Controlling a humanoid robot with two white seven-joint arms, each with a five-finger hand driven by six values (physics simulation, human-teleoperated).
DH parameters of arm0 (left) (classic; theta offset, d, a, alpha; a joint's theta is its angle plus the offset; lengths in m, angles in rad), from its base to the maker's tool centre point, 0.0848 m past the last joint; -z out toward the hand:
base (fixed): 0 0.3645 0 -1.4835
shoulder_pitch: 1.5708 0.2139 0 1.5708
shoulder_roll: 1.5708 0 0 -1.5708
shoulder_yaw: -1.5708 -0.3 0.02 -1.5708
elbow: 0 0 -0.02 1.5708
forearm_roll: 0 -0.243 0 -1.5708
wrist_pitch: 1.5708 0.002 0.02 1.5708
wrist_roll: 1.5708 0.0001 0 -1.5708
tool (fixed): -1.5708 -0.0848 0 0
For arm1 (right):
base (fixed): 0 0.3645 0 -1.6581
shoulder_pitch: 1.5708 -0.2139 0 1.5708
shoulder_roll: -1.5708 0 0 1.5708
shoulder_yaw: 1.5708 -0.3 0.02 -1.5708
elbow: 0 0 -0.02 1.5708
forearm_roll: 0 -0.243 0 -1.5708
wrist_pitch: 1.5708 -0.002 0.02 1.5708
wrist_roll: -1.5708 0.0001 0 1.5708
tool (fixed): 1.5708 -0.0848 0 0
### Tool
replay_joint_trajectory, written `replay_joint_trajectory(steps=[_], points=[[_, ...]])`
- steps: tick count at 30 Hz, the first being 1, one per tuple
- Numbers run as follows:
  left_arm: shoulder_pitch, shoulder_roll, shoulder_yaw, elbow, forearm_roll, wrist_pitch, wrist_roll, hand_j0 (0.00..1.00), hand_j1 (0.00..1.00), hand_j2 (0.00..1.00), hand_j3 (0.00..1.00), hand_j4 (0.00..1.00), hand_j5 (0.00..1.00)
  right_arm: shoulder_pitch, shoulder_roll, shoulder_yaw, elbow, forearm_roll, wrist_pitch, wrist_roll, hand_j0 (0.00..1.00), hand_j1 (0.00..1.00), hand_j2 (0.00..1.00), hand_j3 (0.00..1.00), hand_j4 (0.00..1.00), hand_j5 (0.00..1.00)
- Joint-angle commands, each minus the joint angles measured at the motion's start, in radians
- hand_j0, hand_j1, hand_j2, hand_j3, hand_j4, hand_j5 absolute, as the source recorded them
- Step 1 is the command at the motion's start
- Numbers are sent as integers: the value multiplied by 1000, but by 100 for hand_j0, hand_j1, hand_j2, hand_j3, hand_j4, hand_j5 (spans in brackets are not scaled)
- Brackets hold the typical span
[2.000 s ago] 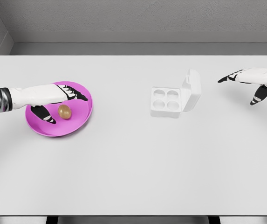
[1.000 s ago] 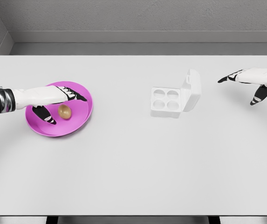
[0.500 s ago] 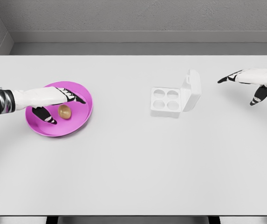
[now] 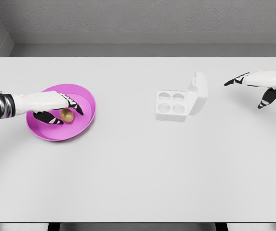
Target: Pack egg into the box and close the box lid
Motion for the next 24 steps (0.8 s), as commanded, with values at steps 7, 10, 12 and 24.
replay_joint_trajectory(steps=[7, 10, 12, 24], points=[[3, 4, -2, 0, 5, 3, 0, 63, 63, 63, 63, 63, 63, 0, 11, 1, -2, -5, 3, 0, 100, 100, 100, 100, 100, 100], [5, 4, -2, -2, 7, 3, 0, 63, 63, 63, 63, 63, 63, 0, 11, 1, -2, -5, 3, 0, 100, 100, 100, 100, 100, 100], [6, 4, -2, -2, 7, 3, 0, 63, 63, 63, 63, 63, 63, 0, 12, 1, -2, -5, 3, 0, 100, 100, 100, 100, 100, 100], [6, 4, -19, 1, 8, 3, 0, 56, 56, 56, 56, 56, 56, 0, 12, 1, -2, -5, 3, 0, 100, 100, 100, 100, 100, 100]])
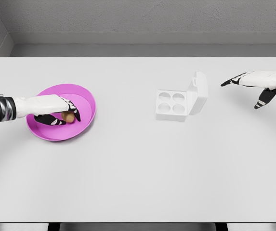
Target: Pack egg into the box and close the box lid
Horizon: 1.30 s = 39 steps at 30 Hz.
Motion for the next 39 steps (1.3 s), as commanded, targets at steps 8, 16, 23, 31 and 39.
replay_joint_trajectory(steps=[8, 16, 23, 31, 39], points=[[-2, -1, 0, -1, 20, 1, 0, 42, 42, 42, 42, 42, 42, -5, 1, 2, -1, -5, 3, 0, 100, 100, 100, 100, 100, 100], [2, 5, 0, -30, 64, 1, 0, 39, 39, 39, 39, 39, 39, -5, 1, 2, -3, -5, 3, 0, 100, 100, 100, 100, 100, 100], [5, 8, 1, -98, 113, 1, 0, 39, 39, 39, 39, 39, 39, -5, 1, 2, -1, -5, 3, 0, 100, 100, 100, 100, 100, 100], [17, 7, 3, -150, 138, 1, 0, 39, 39, 39, 39, 39, 39, -5, 5, 3, -1, -5, 3, 0, 100, 100, 100, 100, 100, 100], [14, 0, 4, -150, 136, 1, 0, 39, 39, 39, 39, 39, 39, -12, 8, 2, -1, -5, 3, 0, 100, 100, 100, 100, 100, 100]])
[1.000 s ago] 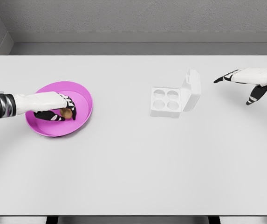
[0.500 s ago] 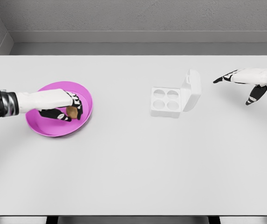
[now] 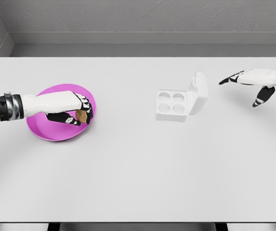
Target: Pack egg into the box and close the box lid
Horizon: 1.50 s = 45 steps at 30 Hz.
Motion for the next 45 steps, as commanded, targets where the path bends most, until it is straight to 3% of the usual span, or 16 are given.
replay_joint_trajectory(steps=[1, 45], points=[[0, -4, 1, -1, 7, 3, 1, 39, 39, 39, 39, 39, 39, 0, 0, -2, -1, -5, 3, 0, 100, 100, 100, 100, 100, 100], [-21, -170, -2, 10, -45, 3, 1, 40, 40, 40, 40, 40, 40, 2, 3, -2, 1, -3, 1, 0, 100, 100, 100, 100, 100, 100]])
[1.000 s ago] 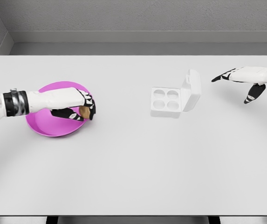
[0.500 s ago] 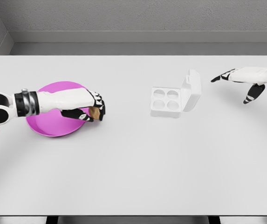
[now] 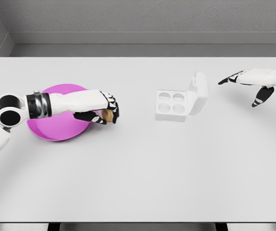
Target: Pack egg into the box and close the box lid
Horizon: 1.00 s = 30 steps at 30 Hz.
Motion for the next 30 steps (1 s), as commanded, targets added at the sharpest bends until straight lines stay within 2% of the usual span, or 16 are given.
replay_joint_trajectory(steps=[1, 12, 20, 30], points=[[0, -10, 1, 1, 3, 3, 1, 40, 40, 40, 40, 40, 40, 2, -1, -2, 0, -4, 2, 0, 100, 100, 100, 100, 100, 100], [-21, -72, 1, 8, -32, 3, 1, 41, 41, 41, 41, 41, 41, 2, -1, -2, 0, -6, 2, 0, 100, 100, 100, 100, 100, 100], [-51, -134, -1, 52, -63, 3, 1, 41, 41, 41, 41, 41, 41, 2, -1, -2, 0, -4, 4, 0, 100, 100, 100, 100, 100, 100], [-72, -163, -1, 83, -67, 3, 1, 41, 41, 41, 41, 41, 41, 2, -2, 3, 0, -6, 2, 0, 100, 100, 100, 100, 100, 100]])
